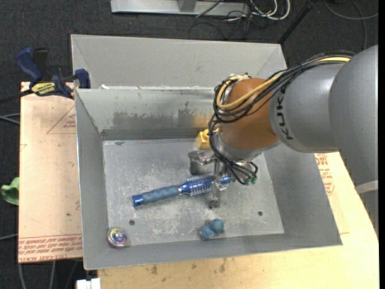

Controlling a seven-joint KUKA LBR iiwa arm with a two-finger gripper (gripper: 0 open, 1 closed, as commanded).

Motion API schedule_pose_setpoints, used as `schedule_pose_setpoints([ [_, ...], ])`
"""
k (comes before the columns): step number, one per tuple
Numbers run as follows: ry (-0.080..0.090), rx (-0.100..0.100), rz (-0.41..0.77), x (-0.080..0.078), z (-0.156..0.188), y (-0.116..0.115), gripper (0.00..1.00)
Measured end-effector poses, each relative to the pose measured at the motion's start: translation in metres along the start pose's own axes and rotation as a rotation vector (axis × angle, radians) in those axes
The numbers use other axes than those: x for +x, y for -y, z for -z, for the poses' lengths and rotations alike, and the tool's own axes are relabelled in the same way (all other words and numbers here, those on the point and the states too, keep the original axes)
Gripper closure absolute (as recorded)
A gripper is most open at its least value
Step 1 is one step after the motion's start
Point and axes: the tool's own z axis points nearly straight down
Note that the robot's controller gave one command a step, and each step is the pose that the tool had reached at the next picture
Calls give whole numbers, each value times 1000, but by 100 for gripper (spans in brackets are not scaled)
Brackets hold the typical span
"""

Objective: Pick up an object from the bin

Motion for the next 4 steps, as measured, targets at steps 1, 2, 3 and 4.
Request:
schedule_pose_setpoints([
  [1,3,1,1,-1,0,0,0],
  [2,6,2,1,-1,1,-1,100],
  [3,5,3,3,-2,28,-1,100],
  [4,4,2,5,-3,37,-2,100],
])
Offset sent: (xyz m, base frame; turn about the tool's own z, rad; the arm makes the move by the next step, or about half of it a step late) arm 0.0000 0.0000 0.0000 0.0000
